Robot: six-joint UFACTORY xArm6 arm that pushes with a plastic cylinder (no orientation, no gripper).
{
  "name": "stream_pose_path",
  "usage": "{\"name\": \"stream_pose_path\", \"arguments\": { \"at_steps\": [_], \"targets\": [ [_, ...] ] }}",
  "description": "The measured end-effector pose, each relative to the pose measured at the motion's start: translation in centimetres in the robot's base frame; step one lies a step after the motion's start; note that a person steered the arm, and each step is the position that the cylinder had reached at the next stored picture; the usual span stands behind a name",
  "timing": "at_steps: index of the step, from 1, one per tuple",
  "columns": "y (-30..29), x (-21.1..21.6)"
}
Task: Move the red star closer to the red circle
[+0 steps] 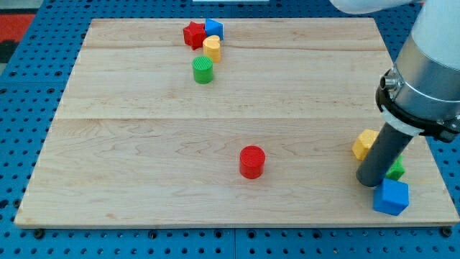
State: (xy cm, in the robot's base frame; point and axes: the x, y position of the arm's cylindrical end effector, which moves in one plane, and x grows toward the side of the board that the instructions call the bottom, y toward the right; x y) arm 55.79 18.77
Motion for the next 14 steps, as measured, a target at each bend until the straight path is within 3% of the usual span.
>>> {"name": "stream_pose_path", "arguments": {
  "at_steps": [2,3,4,5,6,8,9,10,11,12,14],
  "targets": [
    [-6.9,-2.8],
    [-10.2,-7.6],
    [-10.4,-12.9],
    [-10.4,-13.2],
    [-10.4,-16.7],
    [-10.4,-29.9],
    [-11.2,-33.2],
    [-13.5,-33.9],
    [-22.9,-35.9],
    [-26.0,-36.2],
    [-25.6,-36.1]
  ]
}}
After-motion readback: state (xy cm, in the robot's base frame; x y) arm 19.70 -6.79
